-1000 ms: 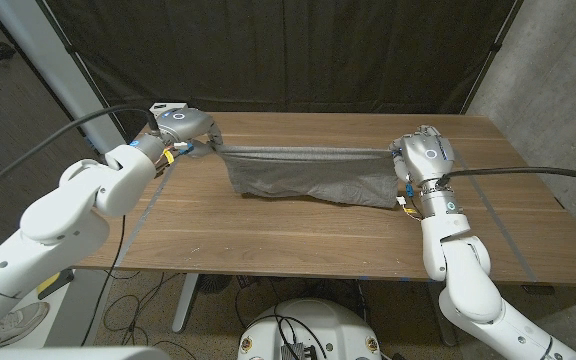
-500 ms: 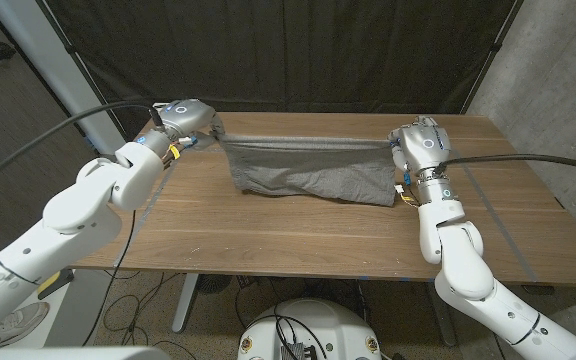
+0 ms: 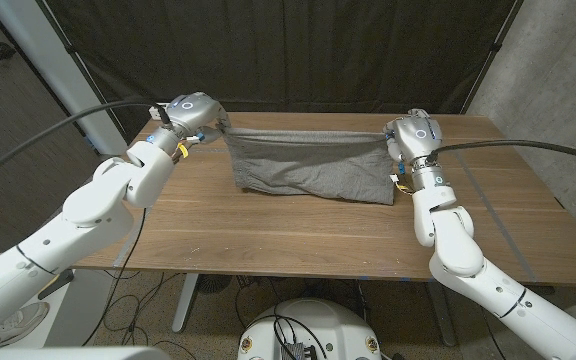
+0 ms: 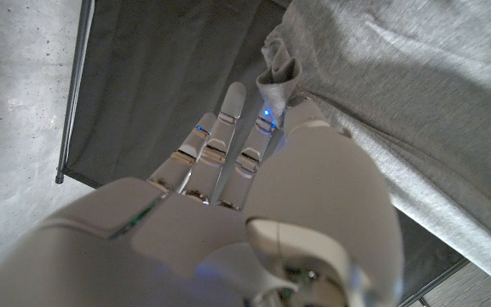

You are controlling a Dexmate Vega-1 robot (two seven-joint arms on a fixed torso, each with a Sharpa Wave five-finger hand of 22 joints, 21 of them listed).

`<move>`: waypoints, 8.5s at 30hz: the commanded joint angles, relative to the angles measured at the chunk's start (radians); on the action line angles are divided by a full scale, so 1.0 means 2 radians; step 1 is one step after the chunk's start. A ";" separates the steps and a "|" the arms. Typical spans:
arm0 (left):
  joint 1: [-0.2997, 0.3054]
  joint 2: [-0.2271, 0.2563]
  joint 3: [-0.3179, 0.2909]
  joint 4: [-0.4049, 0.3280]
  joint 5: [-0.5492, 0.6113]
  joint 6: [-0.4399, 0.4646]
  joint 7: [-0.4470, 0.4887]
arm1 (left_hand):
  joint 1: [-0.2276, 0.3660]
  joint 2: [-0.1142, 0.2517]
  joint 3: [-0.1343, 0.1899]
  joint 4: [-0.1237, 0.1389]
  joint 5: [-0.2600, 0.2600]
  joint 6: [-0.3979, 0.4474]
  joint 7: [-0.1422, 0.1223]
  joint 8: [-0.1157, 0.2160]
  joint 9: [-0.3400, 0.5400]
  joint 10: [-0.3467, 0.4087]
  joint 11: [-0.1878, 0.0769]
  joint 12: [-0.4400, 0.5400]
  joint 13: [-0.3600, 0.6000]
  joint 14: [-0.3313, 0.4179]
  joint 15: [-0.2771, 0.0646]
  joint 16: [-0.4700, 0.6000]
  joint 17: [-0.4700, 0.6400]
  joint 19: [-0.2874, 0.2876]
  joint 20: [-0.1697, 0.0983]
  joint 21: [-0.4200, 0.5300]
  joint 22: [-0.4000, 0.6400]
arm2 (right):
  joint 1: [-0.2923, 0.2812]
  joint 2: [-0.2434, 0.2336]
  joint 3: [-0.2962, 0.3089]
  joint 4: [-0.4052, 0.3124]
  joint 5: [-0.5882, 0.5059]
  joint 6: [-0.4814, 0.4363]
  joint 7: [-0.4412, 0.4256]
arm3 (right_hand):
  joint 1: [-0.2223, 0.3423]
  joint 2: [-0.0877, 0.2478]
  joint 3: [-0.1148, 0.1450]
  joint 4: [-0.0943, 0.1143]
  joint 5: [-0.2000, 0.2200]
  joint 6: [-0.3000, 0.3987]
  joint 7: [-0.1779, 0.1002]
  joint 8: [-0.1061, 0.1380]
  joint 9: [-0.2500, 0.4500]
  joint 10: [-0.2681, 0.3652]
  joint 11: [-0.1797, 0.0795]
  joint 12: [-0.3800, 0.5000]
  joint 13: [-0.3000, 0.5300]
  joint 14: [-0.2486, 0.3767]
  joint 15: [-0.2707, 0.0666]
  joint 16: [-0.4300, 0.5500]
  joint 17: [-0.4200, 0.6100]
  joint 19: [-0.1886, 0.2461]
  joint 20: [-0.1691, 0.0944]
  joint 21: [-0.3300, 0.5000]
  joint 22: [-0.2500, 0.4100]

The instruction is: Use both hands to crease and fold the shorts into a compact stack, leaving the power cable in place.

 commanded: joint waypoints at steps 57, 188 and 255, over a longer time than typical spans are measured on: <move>-0.273 -0.092 0.301 0.243 0.197 0.103 -0.042 | -0.028 0.010 -0.009 0.017 -0.006 -0.079 -0.006 -0.044 0.003 -0.018 -0.039 -0.040 0.038 -0.004 -0.083 -0.021 -0.014 0.002 0.003 0.033 0.001 | 0.261 0.024 -0.183 0.210 0.032 -0.022 0.126 | 0.055 0.008 0.034 -0.003 -0.005 -0.161 -0.015 -0.069 -0.027 -0.119 -0.003 -0.099 -0.050 -0.011 -0.078 -0.043 0.030 0.008 0.013 0.026 -0.004; -0.100 0.053 0.161 0.103 -0.145 0.023 -0.008 | -0.279 -0.134 -0.088 0.015 0.110 -0.543 -0.002 -0.020 0.002 -0.469 0.019 -0.055 -0.030 -0.315 0.063 -0.032 -0.050 -0.128 0.112 -0.037 -0.021 | 0.093 -0.003 -0.146 0.052 0.275 -0.008 0.028 | -0.320 0.020 0.136 0.097 -0.050 -0.385 0.043 -0.036 -0.028 -0.334 0.050 -0.178 -0.130 -0.251 -0.021 -0.134 -0.235 -0.038 0.021 -0.054 -0.016; -0.151 -0.030 0.258 0.221 0.079 0.012 0.039 | -0.161 -0.094 -0.132 0.014 0.132 -0.323 -0.058 -0.006 0.004 -0.287 -0.041 -0.040 -0.028 -0.183 -0.040 -0.020 -0.051 -0.041 0.058 -0.025 -0.016 | 0.095 0.006 -0.168 0.069 0.311 -0.025 0.031 | -0.290 0.020 0.167 0.074 -0.060 -0.355 0.040 -0.043 -0.027 -0.299 0.040 -0.179 -0.129 -0.221 -0.032 -0.121 -0.235 -0.022 0.017 -0.056 -0.015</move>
